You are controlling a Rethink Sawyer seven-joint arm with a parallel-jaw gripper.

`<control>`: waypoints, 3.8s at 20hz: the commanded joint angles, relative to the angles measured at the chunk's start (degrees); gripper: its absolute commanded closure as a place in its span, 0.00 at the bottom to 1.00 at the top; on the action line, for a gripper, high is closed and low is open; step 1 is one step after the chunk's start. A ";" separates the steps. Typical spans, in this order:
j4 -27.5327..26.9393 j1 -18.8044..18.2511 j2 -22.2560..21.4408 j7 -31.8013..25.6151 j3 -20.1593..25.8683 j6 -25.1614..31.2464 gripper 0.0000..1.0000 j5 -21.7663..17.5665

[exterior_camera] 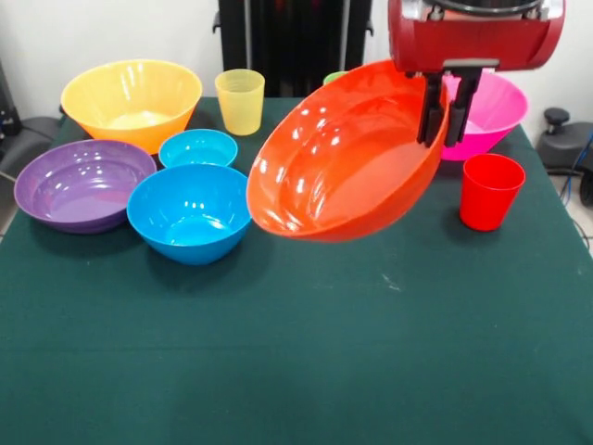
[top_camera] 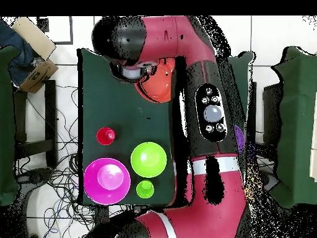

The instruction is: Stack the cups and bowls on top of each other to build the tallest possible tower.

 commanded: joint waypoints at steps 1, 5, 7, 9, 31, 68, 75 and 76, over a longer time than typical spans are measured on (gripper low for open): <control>-18.21 2.39 11.51 -4.47 1.59 12.86 1.00 -5.00; -28.40 3.69 16.93 -5.49 4.02 16.00 1.00 -8.50; -33.13 4.17 19.39 -5.81 5.77 17.93 1.00 -10.63; -36.34 4.52 20.87 -6.60 7.68 19.95 1.00 -13.42; -37.23 1.85 18.35 -8.70 22.32 24.50 1.00 -22.42; 39.95 -12.67 -23.76 -3.79 6.59 -5.12 1.00 3.45; 47.02 -13.98 -27.51 -4.89 6.10 -9.09 1.00 2.98; 47.77 -14.09 -27.96 -4.94 5.87 -9.02 1.00 2.69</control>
